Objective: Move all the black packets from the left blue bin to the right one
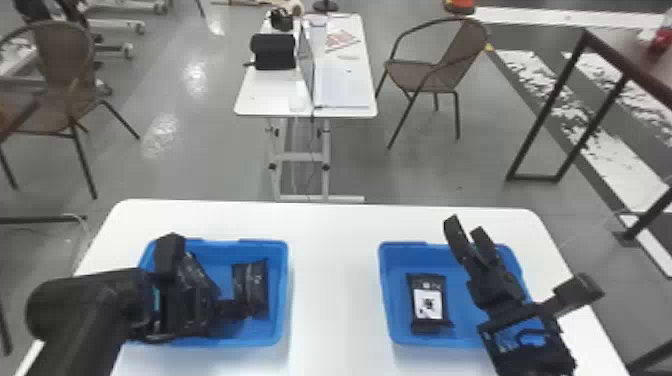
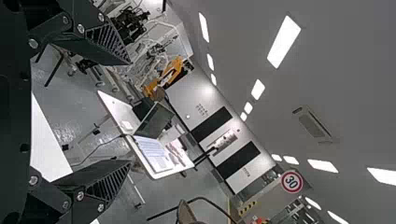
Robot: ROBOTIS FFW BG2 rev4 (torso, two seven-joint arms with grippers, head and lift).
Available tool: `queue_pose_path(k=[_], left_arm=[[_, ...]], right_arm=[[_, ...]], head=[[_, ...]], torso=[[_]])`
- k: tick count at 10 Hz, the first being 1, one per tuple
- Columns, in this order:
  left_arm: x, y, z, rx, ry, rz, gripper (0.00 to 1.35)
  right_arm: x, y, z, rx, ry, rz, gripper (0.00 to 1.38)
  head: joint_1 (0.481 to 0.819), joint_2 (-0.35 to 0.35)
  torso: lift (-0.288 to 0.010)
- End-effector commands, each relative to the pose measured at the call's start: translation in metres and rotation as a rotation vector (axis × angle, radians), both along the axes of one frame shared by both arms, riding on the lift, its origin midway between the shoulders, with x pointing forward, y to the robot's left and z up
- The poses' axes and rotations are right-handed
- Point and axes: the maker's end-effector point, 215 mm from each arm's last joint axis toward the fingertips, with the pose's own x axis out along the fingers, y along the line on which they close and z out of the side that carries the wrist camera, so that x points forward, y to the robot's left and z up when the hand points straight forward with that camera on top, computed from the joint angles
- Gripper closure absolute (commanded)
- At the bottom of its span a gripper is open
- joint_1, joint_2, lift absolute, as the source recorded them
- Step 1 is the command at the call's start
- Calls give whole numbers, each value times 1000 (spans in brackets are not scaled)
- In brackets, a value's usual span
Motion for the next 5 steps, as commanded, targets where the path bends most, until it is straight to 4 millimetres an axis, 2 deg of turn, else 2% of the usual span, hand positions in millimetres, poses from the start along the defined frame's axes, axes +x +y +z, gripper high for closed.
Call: queue_pose_path(k=[1, 3, 4, 5], left_arm=[[1, 0, -2, -13, -24, 12, 1176], [1, -4, -4, -55, -71, 28, 1210], [3, -8, 0, -86, -106, 27, 1210], [8, -10, 11, -104, -167, -7, 1210]], right_arm=[[-1, 1, -1, 5, 2, 1, 294], [-3, 2, -3, 11, 4, 4, 294], [-3, 4, -3, 15, 2, 7, 294], [-3, 10, -2, 21, 1, 16, 294]], head=[[695, -59], [695, -59], [695, -60], [695, -64]], torso=[[0], [0], [0], [0]])
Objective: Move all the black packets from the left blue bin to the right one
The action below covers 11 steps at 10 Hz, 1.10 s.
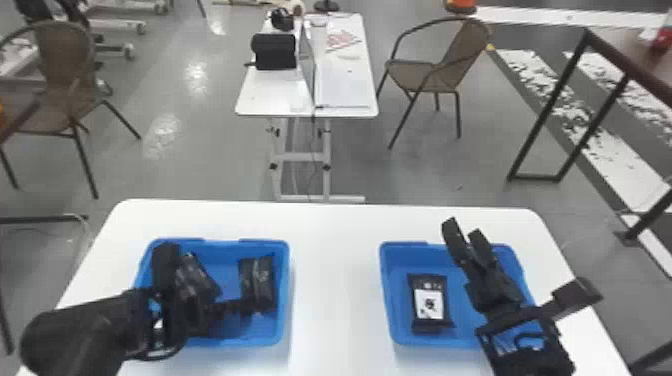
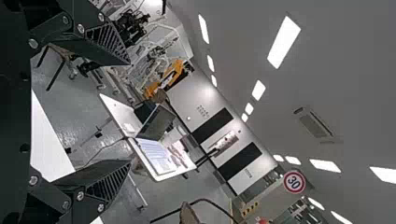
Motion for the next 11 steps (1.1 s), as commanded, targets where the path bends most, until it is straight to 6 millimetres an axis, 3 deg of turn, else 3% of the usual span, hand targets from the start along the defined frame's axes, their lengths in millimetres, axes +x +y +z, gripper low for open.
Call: queue_pose_path(k=[1, 4, 7, 11], left_arm=[[8, 8, 19, 30, -93, -22, 1210], [-9, 6, 53, 14, -209, -59, 1210], [-17, -4, 96, 29, -331, -172, 1210], [-36, -22, 117, 18, -362, -211, 1210]], right_arm=[[1, 5, 0, 4, 0, 8, 294], [-3, 13, -3, 18, 6, 21, 294], [0, 25, 9, 25, -26, 54, 294], [1, 39, 12, 43, -28, 87, 294]], head=[[695, -66], [695, -49], [695, -48], [695, -48]], torso=[[0], [0], [0], [0]])
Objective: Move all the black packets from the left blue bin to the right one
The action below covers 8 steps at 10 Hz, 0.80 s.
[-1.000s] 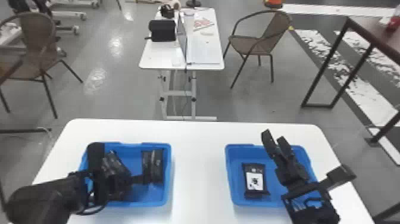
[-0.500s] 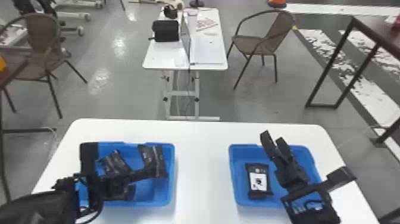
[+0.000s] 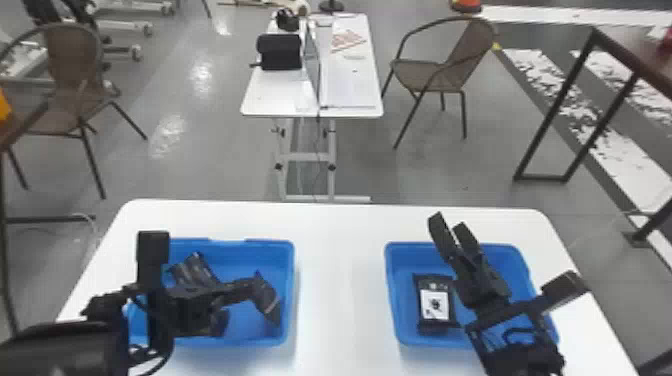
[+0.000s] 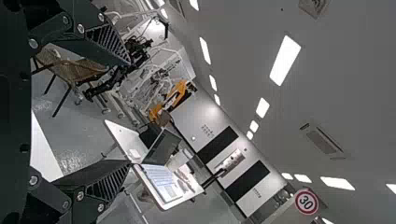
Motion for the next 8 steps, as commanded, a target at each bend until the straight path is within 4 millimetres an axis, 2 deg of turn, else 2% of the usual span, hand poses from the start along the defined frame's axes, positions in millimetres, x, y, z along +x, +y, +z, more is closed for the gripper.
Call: queue_pose_path(k=[1, 2, 6, 8], left_arm=[[-3, 4, -1, 11, 11, 9, 1210], [0, 4, 4, 8, 0, -2, 1210], [34, 5, 67, -38, -134, 0, 1210], [54, 5, 98, -60, -197, 7, 1210]], right_arm=[[-1, 1, -1, 4, 4, 3, 294], [-1, 1, 0, 4, 2, 3, 294], [-2, 11, 0, -4, 3, 30, 294], [-4, 23, 5, -173, -19, 84, 294]], head=[[695, -50], [695, -48], [695, -44], [695, -32]], torso=[[0], [0], [0], [0]])
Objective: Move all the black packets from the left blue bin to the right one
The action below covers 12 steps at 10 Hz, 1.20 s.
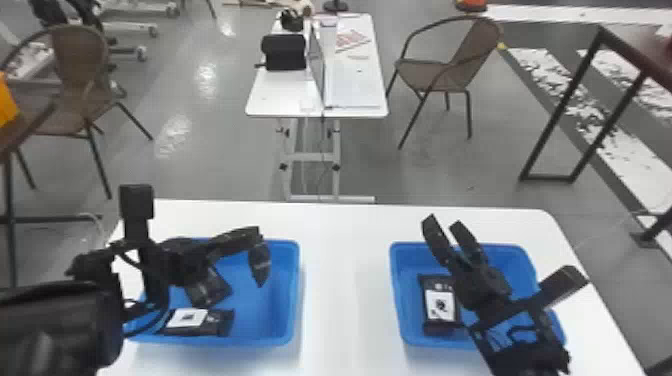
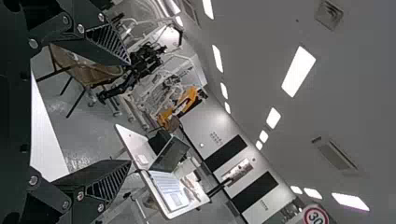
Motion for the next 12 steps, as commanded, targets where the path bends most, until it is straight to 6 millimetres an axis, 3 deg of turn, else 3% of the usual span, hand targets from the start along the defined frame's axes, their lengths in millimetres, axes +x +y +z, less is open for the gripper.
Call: queue_pose_path(k=[1, 4, 8, 12], left_arm=[[18, -4, 26, -23, -46, -4, 1210], [44, -61, 69, -171, -127, -111, 1210], [70, -115, 113, -323, -191, -160, 1210], [108, -134, 152, -330, -247, -113, 1210]], right_arm=[[-1, 11, 2, -184, -22, 58, 294], [1, 28, -2, -216, -15, 105, 294], [-2, 43, -7, -326, -31, 149, 292], [0, 70, 14, -600, -142, 208, 283]], head=[[695, -25], [695, -27], [695, -73], [695, -87]], torso=[[0], [0], [0], [0]])
